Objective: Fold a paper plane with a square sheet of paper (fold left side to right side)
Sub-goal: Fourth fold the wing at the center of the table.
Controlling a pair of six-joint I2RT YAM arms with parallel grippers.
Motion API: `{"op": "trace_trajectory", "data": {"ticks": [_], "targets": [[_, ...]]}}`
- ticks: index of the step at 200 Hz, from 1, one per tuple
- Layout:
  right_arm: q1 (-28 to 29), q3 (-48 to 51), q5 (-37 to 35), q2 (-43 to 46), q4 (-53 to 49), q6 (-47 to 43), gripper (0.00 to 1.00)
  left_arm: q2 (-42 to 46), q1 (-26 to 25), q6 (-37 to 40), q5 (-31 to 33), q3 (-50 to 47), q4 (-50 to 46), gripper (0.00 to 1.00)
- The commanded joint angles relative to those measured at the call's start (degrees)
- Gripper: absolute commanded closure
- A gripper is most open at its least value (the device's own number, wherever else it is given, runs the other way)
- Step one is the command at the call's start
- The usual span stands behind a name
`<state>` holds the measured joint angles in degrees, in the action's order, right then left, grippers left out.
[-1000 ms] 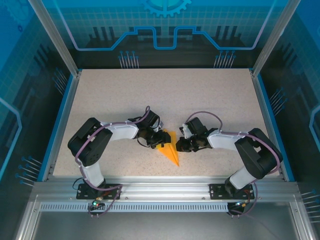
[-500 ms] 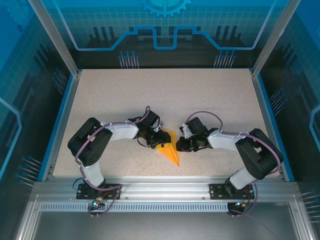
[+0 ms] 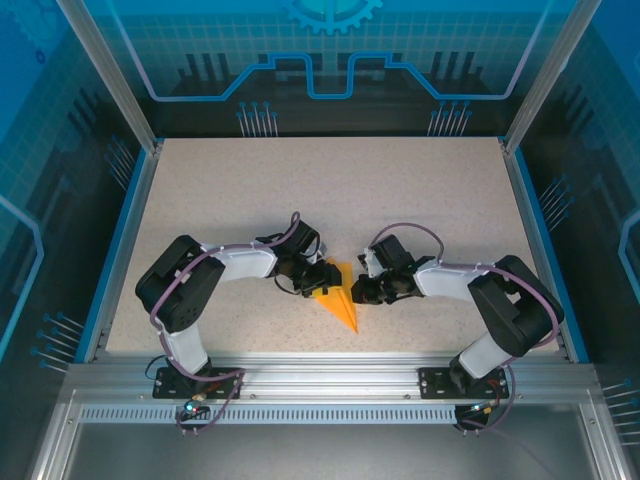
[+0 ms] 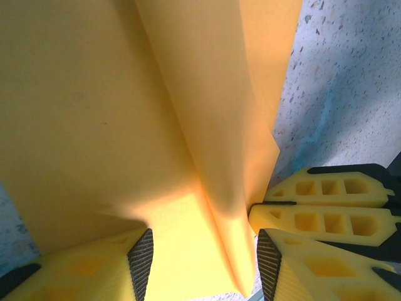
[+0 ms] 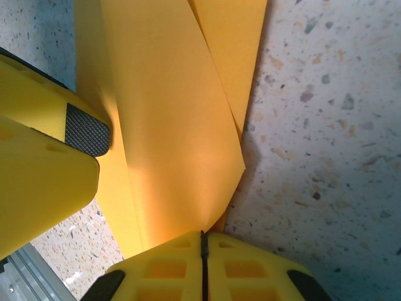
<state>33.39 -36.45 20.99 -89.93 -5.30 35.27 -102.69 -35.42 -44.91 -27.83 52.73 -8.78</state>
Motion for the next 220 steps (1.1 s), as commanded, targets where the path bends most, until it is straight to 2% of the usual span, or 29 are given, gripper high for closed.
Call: {"op": "trace_trajectory", "data": {"ticks": [1, 121, 220], "targets": [[0.74, -1.26, -0.43, -0.73, -0.41, -0.60, 0.92, 0.39, -0.30, 0.78, 1.94, 0.09, -4.09, 0.48], [0.79, -1.56, -0.69, 0.28, -0.53, -0.77, 0.91, 0.40, -0.31, 0.86, 1.95, 0.27, -4.23, 0.48], [0.89, -1.79, -1.48, -2.78, -2.31, -1.12, 0.91, 0.52, -0.32, 0.78, 1.84, 0.01, -4.05, 0.48]]}}
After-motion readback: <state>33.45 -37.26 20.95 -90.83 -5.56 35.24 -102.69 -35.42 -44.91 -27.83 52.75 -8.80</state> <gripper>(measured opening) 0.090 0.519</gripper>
